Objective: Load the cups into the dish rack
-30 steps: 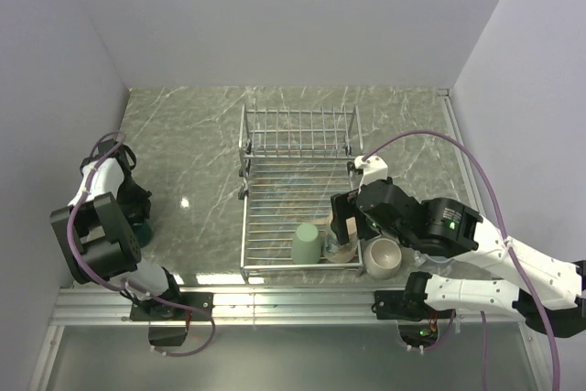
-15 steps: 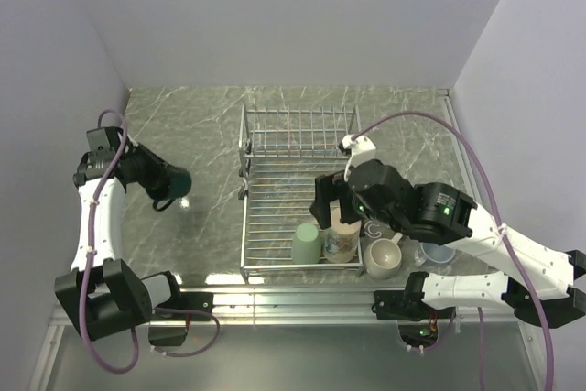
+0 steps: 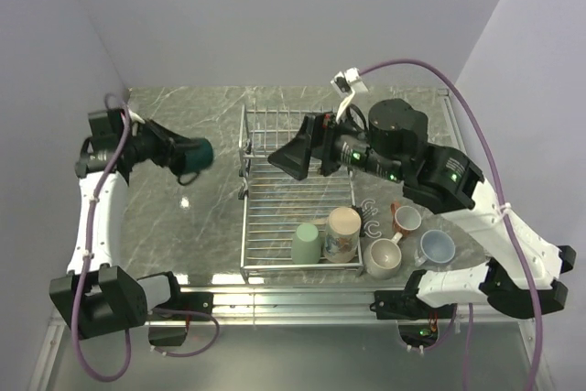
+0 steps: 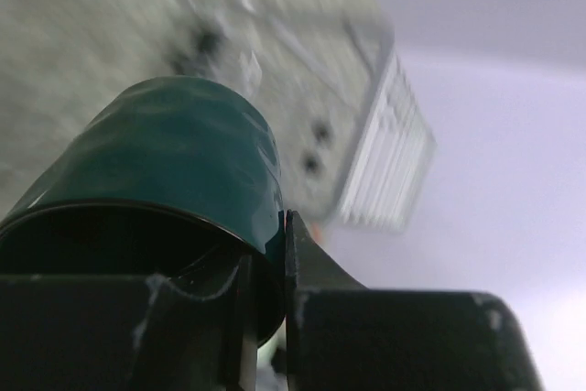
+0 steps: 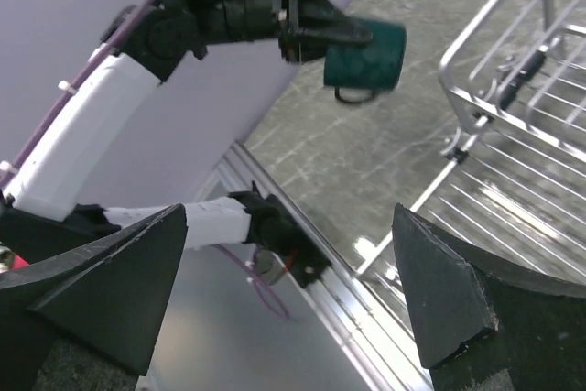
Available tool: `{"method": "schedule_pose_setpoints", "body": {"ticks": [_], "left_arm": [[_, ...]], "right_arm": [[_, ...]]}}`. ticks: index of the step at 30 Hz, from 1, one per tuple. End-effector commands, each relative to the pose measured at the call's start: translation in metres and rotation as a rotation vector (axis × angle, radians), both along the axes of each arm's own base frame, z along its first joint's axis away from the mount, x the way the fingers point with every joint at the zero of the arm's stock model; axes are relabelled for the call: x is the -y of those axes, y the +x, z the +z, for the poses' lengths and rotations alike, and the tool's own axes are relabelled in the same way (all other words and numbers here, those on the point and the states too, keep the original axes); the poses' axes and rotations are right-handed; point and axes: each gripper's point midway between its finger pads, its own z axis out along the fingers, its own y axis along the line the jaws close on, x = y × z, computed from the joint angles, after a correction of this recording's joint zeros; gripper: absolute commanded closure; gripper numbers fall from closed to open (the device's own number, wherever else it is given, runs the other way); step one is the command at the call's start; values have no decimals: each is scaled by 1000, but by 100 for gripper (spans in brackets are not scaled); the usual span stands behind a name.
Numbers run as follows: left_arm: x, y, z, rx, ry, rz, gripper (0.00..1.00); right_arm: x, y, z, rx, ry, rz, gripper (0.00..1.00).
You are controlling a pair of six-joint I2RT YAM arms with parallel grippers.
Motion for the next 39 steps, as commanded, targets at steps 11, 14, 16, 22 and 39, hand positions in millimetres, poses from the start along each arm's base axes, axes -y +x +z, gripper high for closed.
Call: {"method": "schedule_pose_setpoints", "body": {"ticks": [11, 14, 16, 22, 39], "left_arm": [[23, -3, 66, 75, 214, -30, 100], [68, -33, 123, 192, -51, -203, 99], [81, -60, 158, 279, -131, -324, 100], [108, -144, 242, 544, -362, -660, 99], [108, -173, 260, 479, -459, -657, 99]], "right_arm": [[15, -5, 4, -58, 16, 58, 0], [16, -4, 13, -27, 53, 90, 0], [14, -2, 15, -18, 61, 104, 0], [1, 2, 7, 10, 83, 168, 0], [-38, -18, 81, 42, 580, 470, 0]]}}
